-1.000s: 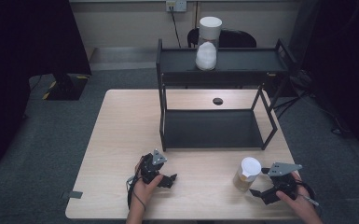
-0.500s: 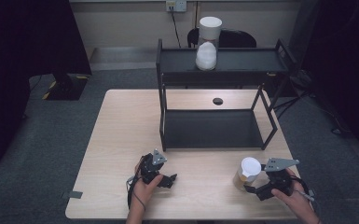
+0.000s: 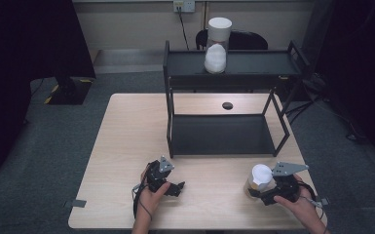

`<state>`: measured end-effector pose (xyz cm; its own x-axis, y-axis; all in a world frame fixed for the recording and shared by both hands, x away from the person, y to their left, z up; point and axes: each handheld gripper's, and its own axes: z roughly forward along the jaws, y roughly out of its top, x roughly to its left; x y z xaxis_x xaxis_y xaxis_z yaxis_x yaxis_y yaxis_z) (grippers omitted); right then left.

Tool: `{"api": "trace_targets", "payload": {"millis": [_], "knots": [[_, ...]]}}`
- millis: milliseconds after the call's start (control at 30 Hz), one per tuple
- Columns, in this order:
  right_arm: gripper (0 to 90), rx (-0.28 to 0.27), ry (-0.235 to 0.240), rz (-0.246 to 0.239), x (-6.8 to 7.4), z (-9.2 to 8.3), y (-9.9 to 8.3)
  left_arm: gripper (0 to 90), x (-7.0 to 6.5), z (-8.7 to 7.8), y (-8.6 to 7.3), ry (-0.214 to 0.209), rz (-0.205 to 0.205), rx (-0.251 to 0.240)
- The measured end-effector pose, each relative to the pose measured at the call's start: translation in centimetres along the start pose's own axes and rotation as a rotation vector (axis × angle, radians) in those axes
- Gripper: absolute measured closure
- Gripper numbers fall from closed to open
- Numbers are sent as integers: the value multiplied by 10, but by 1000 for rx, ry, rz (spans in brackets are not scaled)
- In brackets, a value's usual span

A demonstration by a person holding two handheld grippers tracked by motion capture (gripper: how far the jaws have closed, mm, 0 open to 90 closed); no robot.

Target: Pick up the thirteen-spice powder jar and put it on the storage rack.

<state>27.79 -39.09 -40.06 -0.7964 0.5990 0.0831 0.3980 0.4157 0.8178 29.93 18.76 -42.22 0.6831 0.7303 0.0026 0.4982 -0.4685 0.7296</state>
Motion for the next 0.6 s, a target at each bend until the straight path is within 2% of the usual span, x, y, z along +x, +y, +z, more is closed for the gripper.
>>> {"api": "trace_targets", "payload": {"millis": [100,267,367,433,600], "knots": [[127,-27,1,16,2,1,-3,0,0,0,0,0,0,0],[196,-34,-15,1,7,5,-3,0,0,0,0,1,0,1],[219,-47,-12,4,7,6,-5,0,0,0,0,1,0,1],[270,-57,-6,2,7,6,-6,0,0,0,0,1,0,1],[279,-58,-13,-2,9,6,-3,0,-1,0,0,2,-1,0]]}}
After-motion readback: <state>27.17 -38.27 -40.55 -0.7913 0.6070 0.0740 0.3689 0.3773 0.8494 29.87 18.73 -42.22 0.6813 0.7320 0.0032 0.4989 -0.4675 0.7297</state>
